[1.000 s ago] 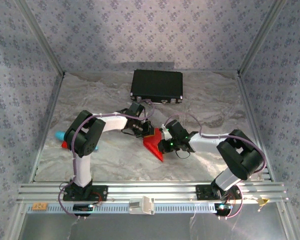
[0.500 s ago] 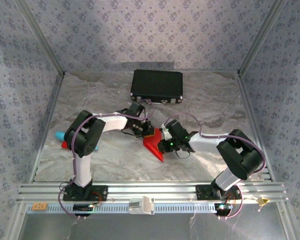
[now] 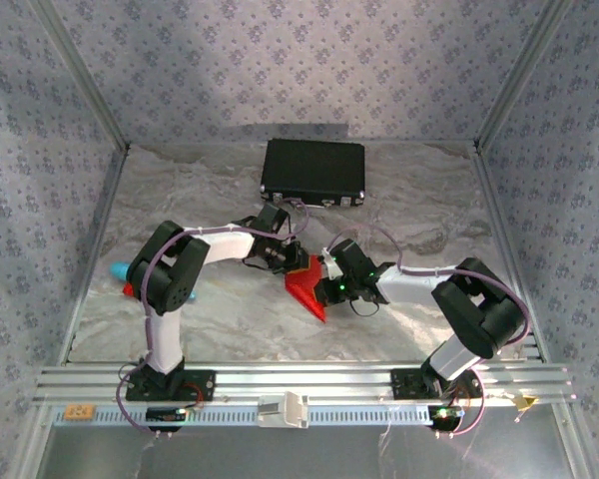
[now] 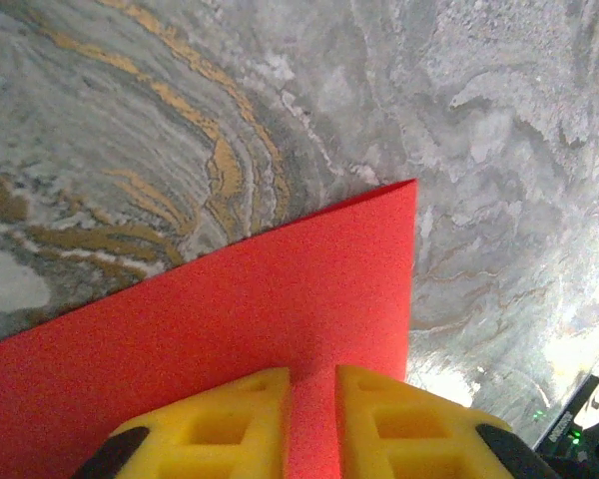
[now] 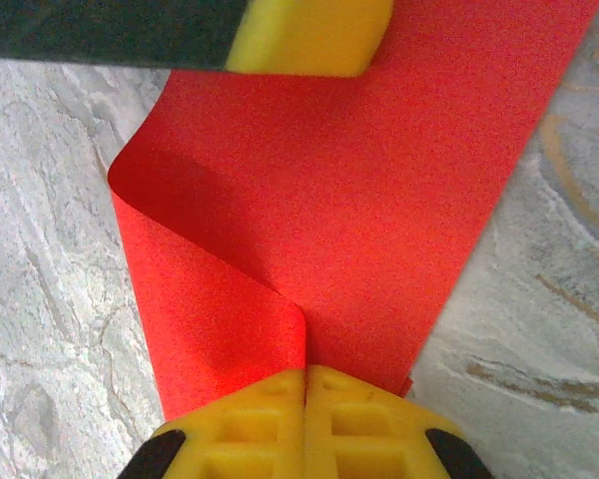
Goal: Fold a paper plane with a square sheet of paper (pick it up from the middle)
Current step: Third fold the triangle at the center of the table.
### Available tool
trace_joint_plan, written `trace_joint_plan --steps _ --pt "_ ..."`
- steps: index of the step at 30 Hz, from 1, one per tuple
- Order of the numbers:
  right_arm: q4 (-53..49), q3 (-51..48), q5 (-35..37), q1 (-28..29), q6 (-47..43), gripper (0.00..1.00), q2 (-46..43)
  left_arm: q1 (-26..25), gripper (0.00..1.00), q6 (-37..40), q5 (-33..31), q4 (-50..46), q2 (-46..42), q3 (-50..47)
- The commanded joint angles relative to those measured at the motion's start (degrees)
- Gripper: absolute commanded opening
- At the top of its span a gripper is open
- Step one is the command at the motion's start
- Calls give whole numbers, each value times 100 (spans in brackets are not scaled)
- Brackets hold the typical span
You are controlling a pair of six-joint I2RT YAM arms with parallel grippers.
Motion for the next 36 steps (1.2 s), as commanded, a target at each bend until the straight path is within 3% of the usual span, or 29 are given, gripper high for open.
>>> trace_joint_plan --steps 1,7,20,23,36 --pt "-75 -77 200 23 53 0 145 32 27 110 -339 -272 -464 32" --pt "70 -119 181 4 111 0 173 32 30 -155 -437 50 -1221 -508" --pt "95 -173 198 -56 150 0 135 -413 0 -1998 517 3012 -1516 -2442" --pt "98 -186 194 -57 155 0 124 -407 0 -2365 467 3639 -1492 -2760" --pt "69 -177 208 -59 153 0 115 -411 0 -2506 355 3547 -1402 -2899"
